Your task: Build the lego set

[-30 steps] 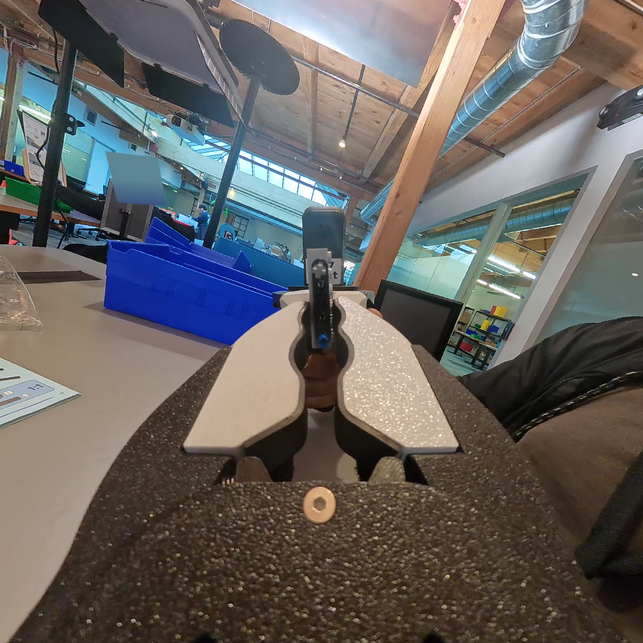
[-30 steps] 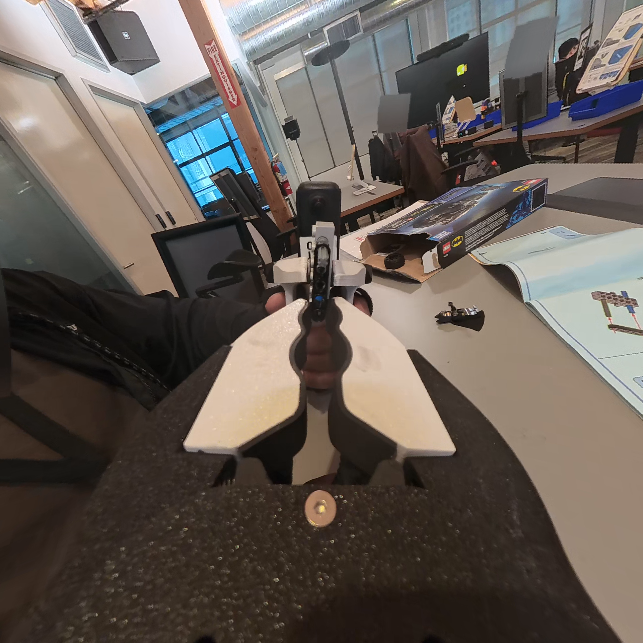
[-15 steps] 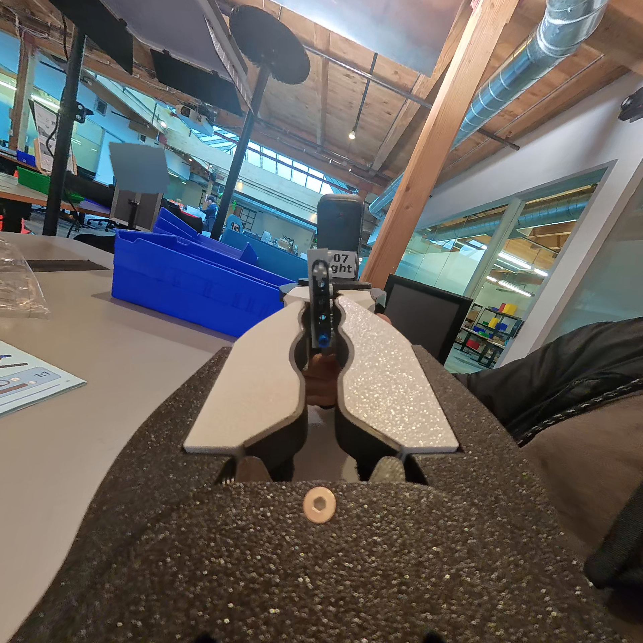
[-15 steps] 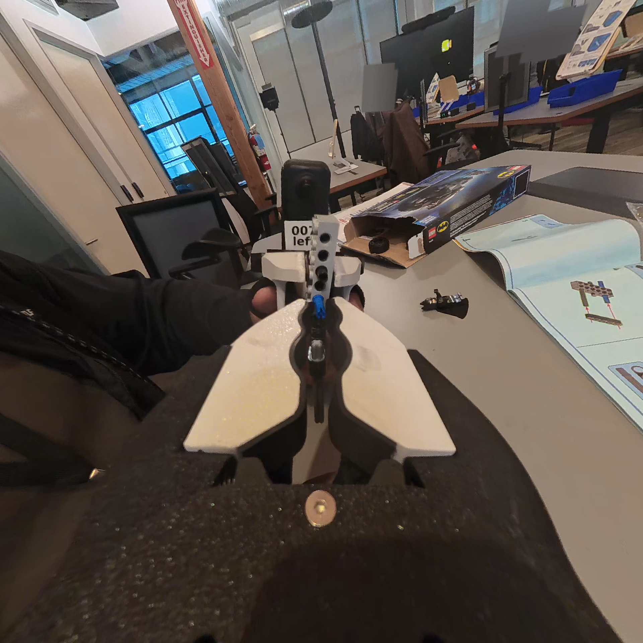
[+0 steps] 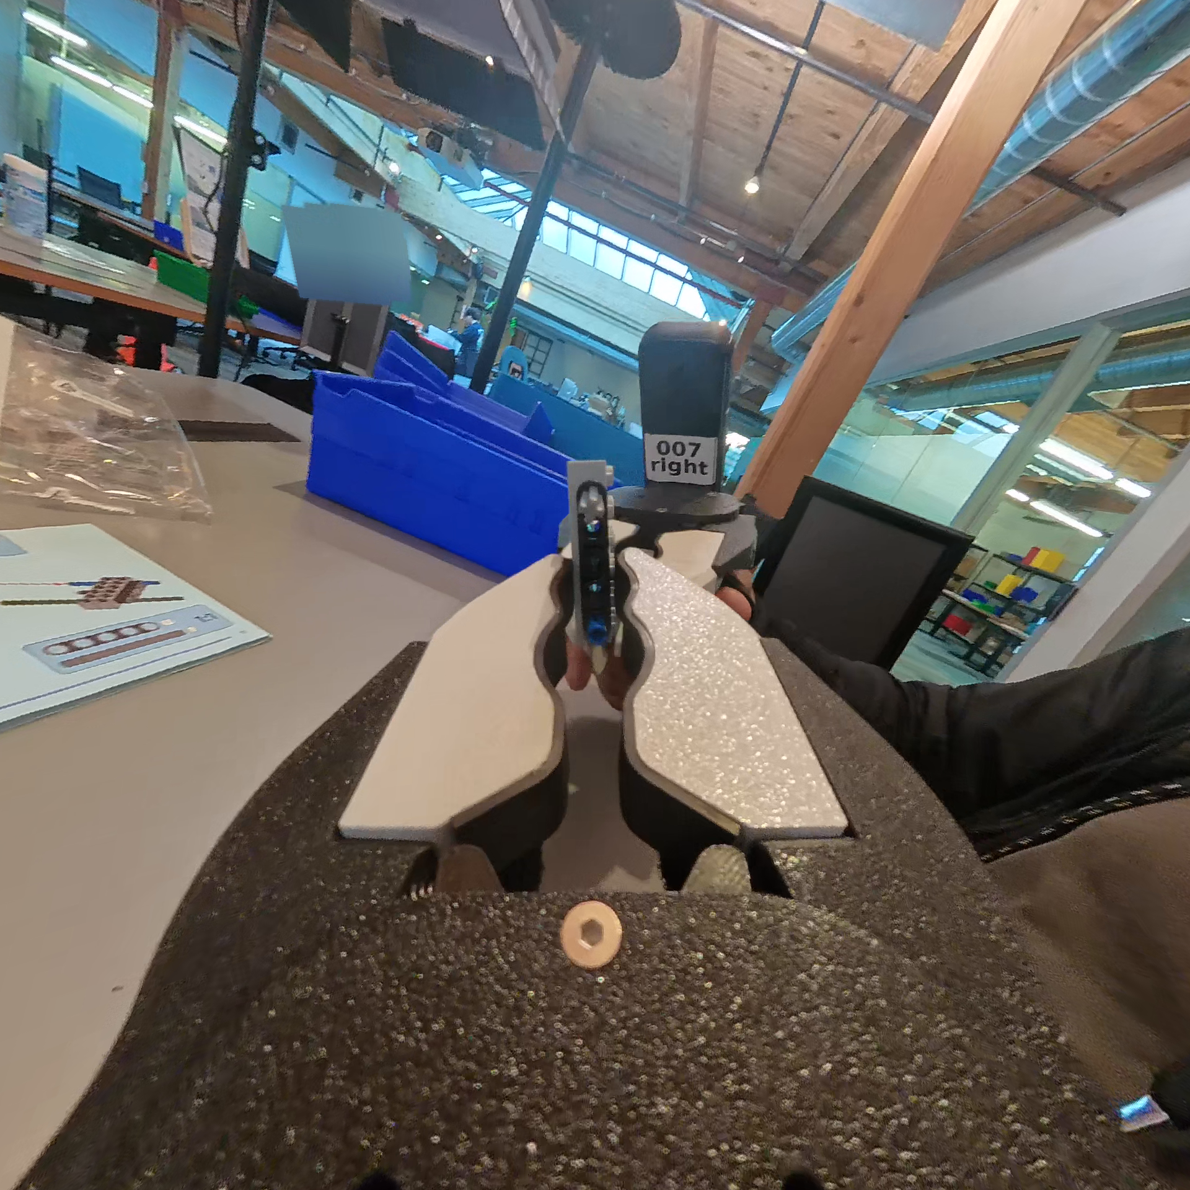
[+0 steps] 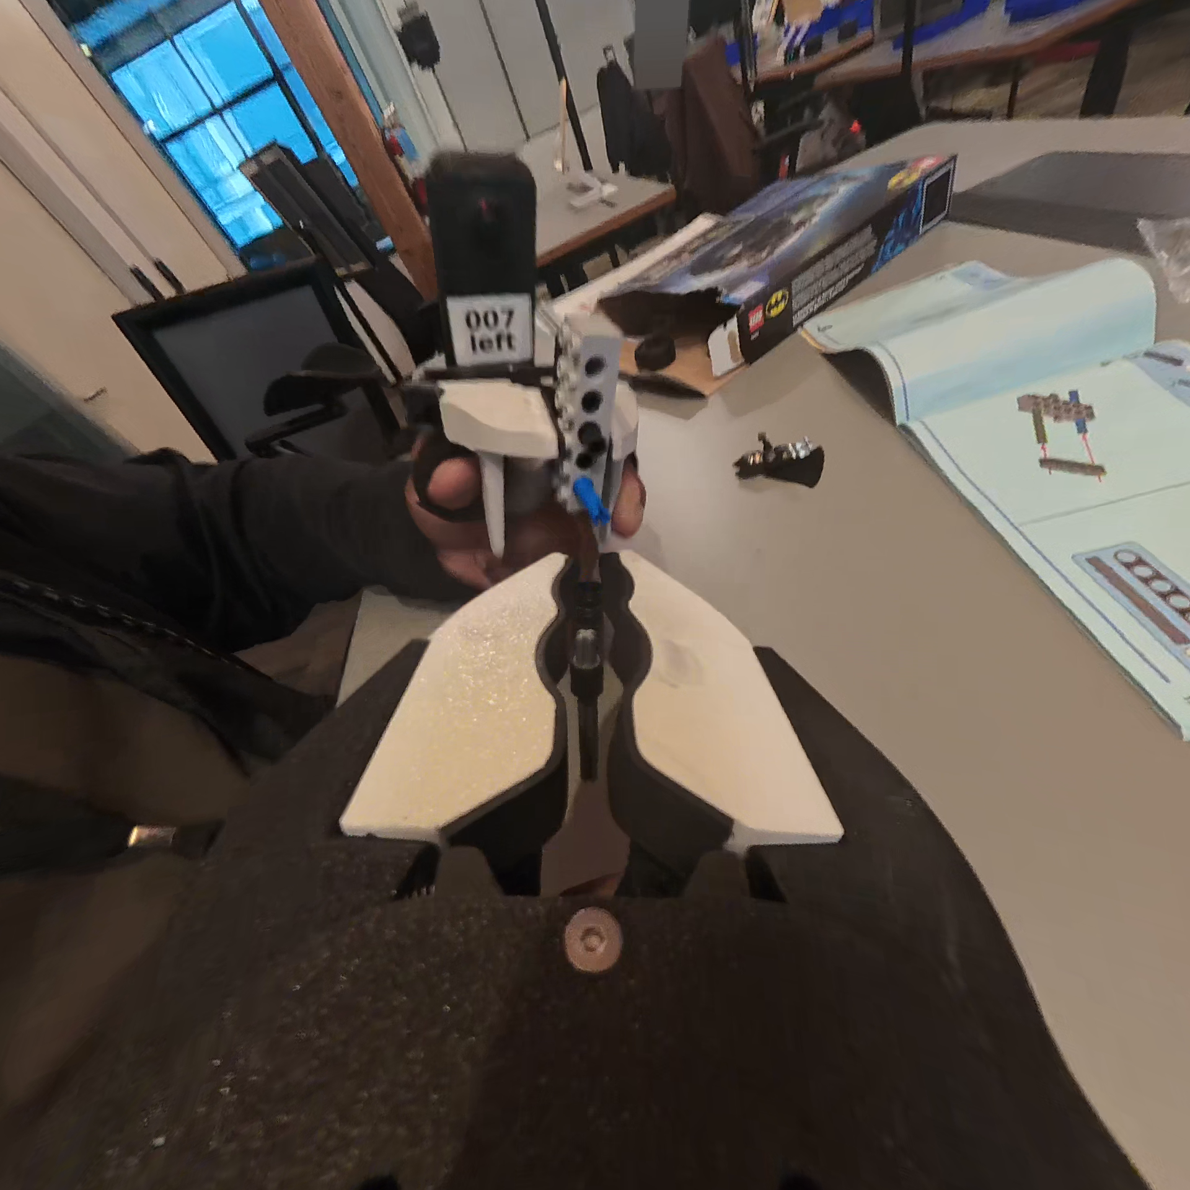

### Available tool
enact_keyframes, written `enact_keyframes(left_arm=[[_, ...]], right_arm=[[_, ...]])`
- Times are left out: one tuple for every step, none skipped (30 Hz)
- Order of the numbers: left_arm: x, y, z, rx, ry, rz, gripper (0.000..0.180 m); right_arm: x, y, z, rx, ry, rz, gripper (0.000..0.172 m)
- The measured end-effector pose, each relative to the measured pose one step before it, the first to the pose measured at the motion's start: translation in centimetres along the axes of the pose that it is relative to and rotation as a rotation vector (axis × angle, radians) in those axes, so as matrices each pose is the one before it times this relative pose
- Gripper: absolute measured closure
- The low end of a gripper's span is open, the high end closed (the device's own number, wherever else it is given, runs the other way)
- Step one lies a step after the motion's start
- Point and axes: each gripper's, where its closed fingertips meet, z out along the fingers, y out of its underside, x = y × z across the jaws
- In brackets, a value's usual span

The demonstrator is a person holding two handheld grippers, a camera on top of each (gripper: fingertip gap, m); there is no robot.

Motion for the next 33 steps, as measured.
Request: enact_keyframes(left_arm=[[-0.251,-0.024,-0.09,-0.0065,-0.0147,0.0058,0.169],[-0.201,0.003,-0.077,-0.0065,-0.012,0.004,0.169],[-0.197,0.098,-0.023,-0.0124,-0.0118,0.0033,0.169],[-0.142,0.183,0.026,-0.0157,-0.0089,0.0034,0.169],[-0.1,0.198,0.051,-0.0146,-0.0065,0.0037,0.169],[-0.038,0.216,0.086,-0.0143,-0.0035,0.0038,0.169],[0.002,0.238,0.099,-0.0163,0.0,0.0028,0.169],[0.027,0.273,0.102,-0.0181,0.0008,0.0021,0.169],[-0.022,0.238,0.098,-0.0163,-0.003,0.0038,0.169],[-0.01,0.243,0.088,-0.0162,-0.0032,0.0051,0.169],[-0.01,0.268,0.076,-0.0187,-0.0013,0.0036,0.169],[-0.003,0.225,0.08,-0.0147,-0.0003,0.0021,0.169],[0.008,0.154,0.053,-0.01,0.0006,0.0002,0.169],[0.003,0.069,0.032,-0.0051,0.0009,-0.0018,0.169],[0.011,0.024,0.011,-0.0017,0.0016,-0.002,0.169],[-0.001,0.012,-0.002,-0.0017,0.0009,-0.0017,0.169],[-0.016,0.038,-0.005,-0.0027,-0.0002,-0.001,0.169],[-0.021,0.024,-0.011,-0.0022,-0.0011,-0.0007,0.169],[-0.023,0.013,-0.006,-0.0009,-0.0006,-0.0013,0.169],[-0.026,-0.011,-0.004,-0.0001,-0.0004,-0.0012,0.169],[-0.01,0.001,-0.007,-0.0004,-0.0005,-0.0007,0.169],[-0.013,0.027,-0.001,-0.0015,-0.0008,-0.0006,0.169],[-0.019,0.017,-0.001,-0.0015,-0.0016,-0.0007,0.169],[0.003,0.014,0.0,-0.0007,0.001,-0.0009,0.169],[0.02,0.023,0.003,-0.0016,0.0022,-0.0015,0.169],[0.02,0.02,0.004,-0.0014,0.0022,-0.0017,0.169],[0.061,0.0,0.006,0.0007,0.0051,-0.0032,0.169],[0.056,-0.025,0.007,0.0025,0.007,-0.0066,0.169],[0.066,-0.036,-0.009,0.0048,0.0084,-0.0095,0.169],[0.081,-0.059,-0.004,0.0057,0.0101,-0.0113,0.169],[0.094,-0.039,-0.001,0.0057,0.0125,-0.0122,0.169],[0.129,-0.021,0.003,0.0049,0.0154,-0.0154,0.169],[0.135,-0.031,0.018,0.0056,0.0156,-0.0154,0.169]], right_arm=[[0.142,0.834,0.123,-0.0503,0.0008,-0.0037,0.164],[0.141,0.935,0.175,-0.0562,0.0049,-0.0127,0.164],[0.029,1.014,0.228,-0.0617,0.0017,-0.019,0.164],[-0.075,1.079,0.27,-0.0645,-0.0019,-0.023,0.164],[-0.093,1.104,0.333,-0.066,0.0002,-0.026,0.163],[-0.033,0.997,0.357,-0.0615,0.0089,-0.0299,0.163],[-0.126,0.902,0.385,-0.0562,0.0067,-0.0313,0.163],[-0.193,0.79,0.399,-0.052,0.0041,-0.0316,0.163],[-0.199,0.628,0.395,-0.043,0.0048,-0.029,0.163],[-0.166,0.536,0.382,-0.0377,0.0051,-0.0239,0.163],[-0.136,0.283,0.28,-0.023,0.0053,-0.0207,0.163],[-0.084,-0.116,0.055,0.0025,0.0048,-0.0133,0.163],[-0.037,0.001,0.05,-0.0023,-0.0002,-0.0031,0.163],[0.068,0.037,0.041,-0.0017,0.0033,-0.0004,0.163],[0.054,-0.005,-0.013,0.0035,0.0039,-0.0029,0.162],[0.086,0.036,-0.031,0.002,0.0061,-0.0046,0.16],[0.138,0.021,-0.034,0.0022,0.009,-0.0037,0.158],[0.218,-0.073,-0.075,0.0067,0.0117,-0.0001,0.156],[0.205,-0.15,-0.145,0.0112,0.0082,0.0045,0.154],[0.244,-0.268,-0.21,0.0186,0.0091,0.0076,0.153],[0.222,-0.357,-0.29,0.0239,0.0079,0.0087,0.151],[0.185,-0.387,-0.356,0.0256,0.0056,0.0084,0.15],[0.229,-0.382,-0.407,0.0273,0.0088,0.0073,0.149],[0.374,-0.403,-0.452,0.029,0.0183,0.0069,0.148],[0.462,-0.398,-0.467,0.0305,0.0224,0.009,0.147],[0.387,-0.4,-0.471,0.0313,0.0136,0.0128,0.147],[0.352,-0.441,-0.45,0.0355,0.0084,0.0174,0.146],[0.307,-0.513,-0.448,0.0399,0.0053,0.0203,0.146],[0.202,-0.556,-0.406,0.042,-0.0013,0.0198,0.146],[0.107,-0.566,-0.372,0.043,-0.0044,0.0177,0.146],[0.059,-0.511,-0.304,0.0425,-0.006,0.0172,0.146],[0.016,-0.353,-0.189,0.0248,-0.0056,0.0167,0.146],[-0.078,-0.276,-0.1,0.0187,-0.0065,0.0079,0.146]])
